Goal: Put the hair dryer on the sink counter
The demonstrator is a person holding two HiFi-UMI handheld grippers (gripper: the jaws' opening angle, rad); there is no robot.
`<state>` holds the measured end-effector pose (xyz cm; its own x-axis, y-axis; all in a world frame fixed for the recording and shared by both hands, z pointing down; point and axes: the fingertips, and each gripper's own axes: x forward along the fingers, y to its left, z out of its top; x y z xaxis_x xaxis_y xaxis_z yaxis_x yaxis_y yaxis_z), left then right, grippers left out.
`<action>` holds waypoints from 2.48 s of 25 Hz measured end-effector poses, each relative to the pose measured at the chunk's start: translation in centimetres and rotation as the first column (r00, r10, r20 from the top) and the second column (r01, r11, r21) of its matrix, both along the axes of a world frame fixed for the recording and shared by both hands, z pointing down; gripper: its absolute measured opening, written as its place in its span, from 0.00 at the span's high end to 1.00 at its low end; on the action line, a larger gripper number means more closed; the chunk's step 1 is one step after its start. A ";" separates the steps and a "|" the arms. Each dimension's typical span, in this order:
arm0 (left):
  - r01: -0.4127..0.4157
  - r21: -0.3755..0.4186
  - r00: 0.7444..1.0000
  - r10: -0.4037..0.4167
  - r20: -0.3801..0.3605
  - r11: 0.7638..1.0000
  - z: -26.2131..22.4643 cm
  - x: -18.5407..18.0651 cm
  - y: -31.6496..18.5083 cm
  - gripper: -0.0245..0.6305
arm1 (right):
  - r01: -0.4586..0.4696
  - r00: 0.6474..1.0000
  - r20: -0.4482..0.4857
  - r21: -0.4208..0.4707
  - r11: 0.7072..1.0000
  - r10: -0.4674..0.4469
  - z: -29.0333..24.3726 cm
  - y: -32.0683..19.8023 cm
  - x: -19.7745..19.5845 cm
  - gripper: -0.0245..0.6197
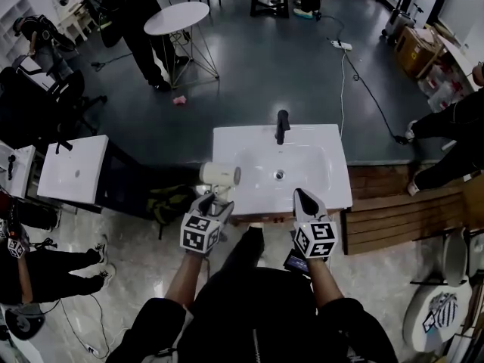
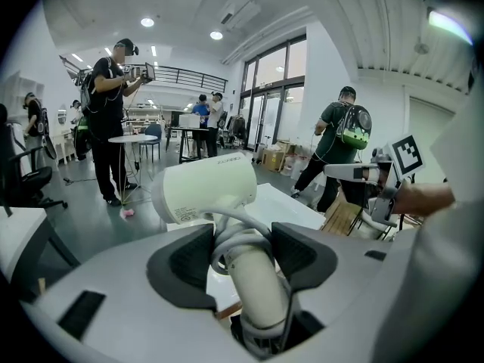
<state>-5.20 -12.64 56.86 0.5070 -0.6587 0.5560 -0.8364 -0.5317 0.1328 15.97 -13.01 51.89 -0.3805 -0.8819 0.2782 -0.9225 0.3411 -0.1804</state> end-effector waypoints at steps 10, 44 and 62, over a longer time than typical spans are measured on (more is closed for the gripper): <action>0.025 -0.017 1.000 -0.025 0.002 1.000 0.9 -0.7 -5.5 0.59 | 0.029 0.999 -0.013 -0.015 0.999 -0.029 0.3 -5.7 -0.9 0.95; 0.075 -0.115 0.997 -0.074 0.012 0.990 5.0 -1.9 -16.5 0.59 | 0.076 0.996 -0.045 -0.133 0.988 -0.082 3.5 -14.5 -2.6 0.95; 0.078 -0.183 0.997 -0.073 0.032 0.980 10.1 -2.0 -20.0 0.59 | 0.077 0.994 -0.056 -0.203 0.976 -0.090 5.3 -16.9 -3.6 0.95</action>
<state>-7.18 -32.60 66.97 0.4445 -0.5797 0.6829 -0.8774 -0.4356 0.2012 12.39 -29.91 57.15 -0.4258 -0.7718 0.4723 -0.9043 0.3801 -0.1940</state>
